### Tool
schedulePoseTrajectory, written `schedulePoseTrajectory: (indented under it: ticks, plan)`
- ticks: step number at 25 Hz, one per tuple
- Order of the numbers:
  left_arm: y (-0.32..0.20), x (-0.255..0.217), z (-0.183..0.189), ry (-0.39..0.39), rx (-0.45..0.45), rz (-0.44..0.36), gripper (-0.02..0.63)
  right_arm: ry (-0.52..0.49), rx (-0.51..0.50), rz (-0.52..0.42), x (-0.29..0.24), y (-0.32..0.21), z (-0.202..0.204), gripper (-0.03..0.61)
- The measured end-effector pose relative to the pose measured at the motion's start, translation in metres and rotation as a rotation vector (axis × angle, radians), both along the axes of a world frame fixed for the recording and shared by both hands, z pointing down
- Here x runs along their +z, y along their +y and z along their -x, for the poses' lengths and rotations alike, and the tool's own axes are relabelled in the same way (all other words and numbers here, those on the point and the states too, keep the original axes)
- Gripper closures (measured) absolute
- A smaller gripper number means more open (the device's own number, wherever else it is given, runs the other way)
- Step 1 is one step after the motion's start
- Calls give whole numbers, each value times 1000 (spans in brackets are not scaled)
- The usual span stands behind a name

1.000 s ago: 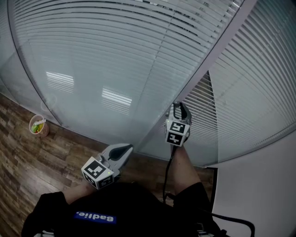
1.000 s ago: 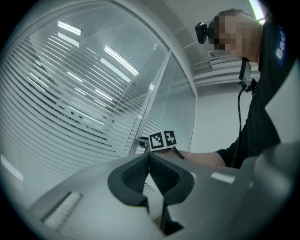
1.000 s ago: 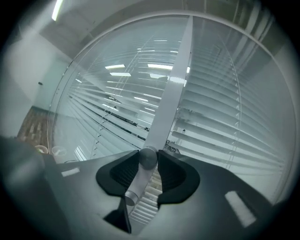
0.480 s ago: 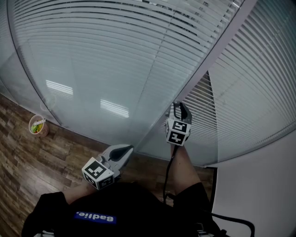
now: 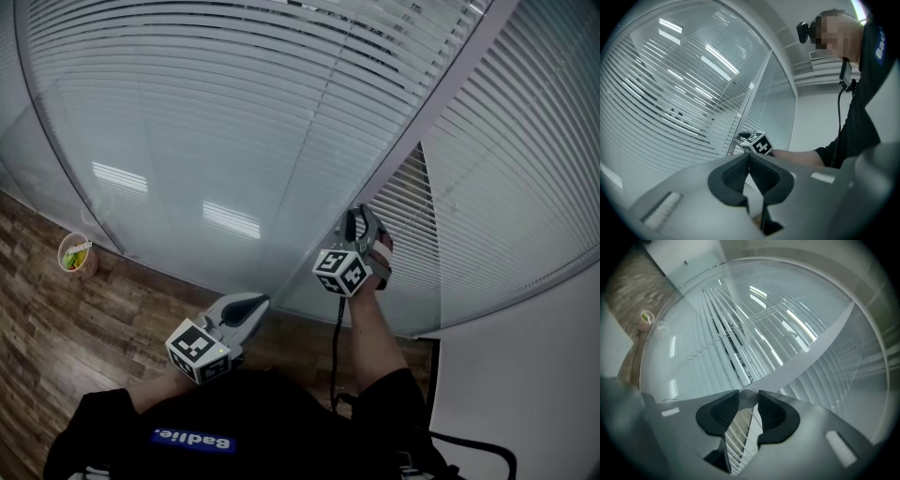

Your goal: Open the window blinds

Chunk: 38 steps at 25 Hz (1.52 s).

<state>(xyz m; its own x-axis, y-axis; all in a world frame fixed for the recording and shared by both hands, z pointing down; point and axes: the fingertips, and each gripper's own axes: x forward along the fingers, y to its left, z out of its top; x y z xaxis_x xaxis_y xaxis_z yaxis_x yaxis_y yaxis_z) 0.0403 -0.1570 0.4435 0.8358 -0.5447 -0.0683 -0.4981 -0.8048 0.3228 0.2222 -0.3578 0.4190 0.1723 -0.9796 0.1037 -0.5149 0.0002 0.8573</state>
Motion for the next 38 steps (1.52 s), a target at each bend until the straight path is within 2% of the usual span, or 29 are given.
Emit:
schedulePoseTrajectory:
  ticks: [2, 4, 9, 18, 23, 25, 31, 35, 38]
  plan:
    - [1, 0, 0, 0, 0, 0, 614, 7, 8, -7, 0, 0, 0, 449]
    - [1, 0, 0, 1, -1, 3, 614, -43, 3, -10, -1, 0, -1, 451]
    - [1, 1, 0, -3, -2, 5, 614, -279, -20, -19, -3, -1, -3, 451]
    - [2, 0, -1, -4, 1, 0, 614, -609, -57, -34, -6, -1, -7, 449]
    - [3, 0, 0, -4, 4, -1, 614, -866, -77, -41, -7, 0, -13, 446]
    - [4, 1, 1, -4, 5, -4, 614, -927, -82, -38, -6, 0, -12, 446]
    - [0, 5, -2, -6, 8, 3, 614, -1019, -99, -30, -2, -4, -16, 445]
    - [2, 4, -2, -1, 12, 3, 614, -945, -103, -20, -3, -3, -14, 439]
    - [5, 5, -2, -2, 17, 2, 614, -832, -96, -6, -3, 0, -11, 436]
